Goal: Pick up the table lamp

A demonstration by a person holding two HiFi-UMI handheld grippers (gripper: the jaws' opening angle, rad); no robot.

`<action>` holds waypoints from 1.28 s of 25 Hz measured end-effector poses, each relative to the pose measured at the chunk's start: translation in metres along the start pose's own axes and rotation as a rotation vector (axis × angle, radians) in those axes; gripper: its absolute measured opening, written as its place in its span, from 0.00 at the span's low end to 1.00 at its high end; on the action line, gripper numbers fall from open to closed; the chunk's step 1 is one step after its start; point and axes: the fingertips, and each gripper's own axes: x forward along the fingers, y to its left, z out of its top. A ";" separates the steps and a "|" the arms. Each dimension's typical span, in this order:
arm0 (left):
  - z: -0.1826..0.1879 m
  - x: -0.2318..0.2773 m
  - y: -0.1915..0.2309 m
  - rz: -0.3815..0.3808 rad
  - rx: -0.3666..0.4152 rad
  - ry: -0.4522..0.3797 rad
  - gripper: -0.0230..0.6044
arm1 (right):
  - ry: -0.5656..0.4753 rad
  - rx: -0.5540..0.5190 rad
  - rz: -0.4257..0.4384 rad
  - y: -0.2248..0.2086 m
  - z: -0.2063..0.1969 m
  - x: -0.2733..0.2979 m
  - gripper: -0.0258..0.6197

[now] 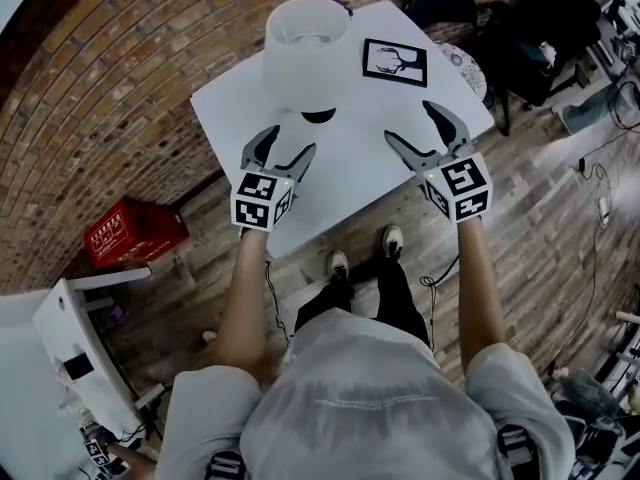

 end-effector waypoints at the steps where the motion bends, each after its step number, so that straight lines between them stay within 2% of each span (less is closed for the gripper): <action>1: -0.010 0.010 0.002 0.004 -0.026 0.003 0.51 | 0.002 0.003 0.003 -0.002 -0.009 0.005 0.61; 4: -0.038 0.039 0.007 0.028 -0.078 0.010 0.51 | 0.004 0.011 0.012 -0.006 -0.035 0.021 0.61; 11: -0.070 0.103 0.029 0.109 -0.069 -0.024 0.52 | 0.012 -0.018 0.015 -0.024 -0.092 0.059 0.61; 19: -0.069 0.172 0.056 0.212 -0.032 -0.089 0.52 | 0.022 -0.025 0.050 -0.029 -0.117 0.082 0.60; 24: -0.067 0.198 0.075 0.269 -0.021 -0.112 0.52 | 0.026 -0.018 0.069 -0.038 -0.125 0.089 0.60; 27: -0.061 0.206 0.083 0.295 -0.042 -0.137 0.51 | 0.033 -0.006 0.077 -0.044 -0.130 0.093 0.58; 29: -0.057 0.211 0.085 0.294 -0.064 -0.142 0.47 | 0.046 0.000 0.081 -0.047 -0.135 0.096 0.58; 31: -0.057 0.214 0.085 0.288 -0.082 -0.142 0.35 | 0.055 0.006 0.084 -0.050 -0.137 0.098 0.58; 32: -0.057 0.215 0.085 0.288 -0.086 -0.142 0.33 | 0.056 0.008 0.086 -0.051 -0.137 0.100 0.58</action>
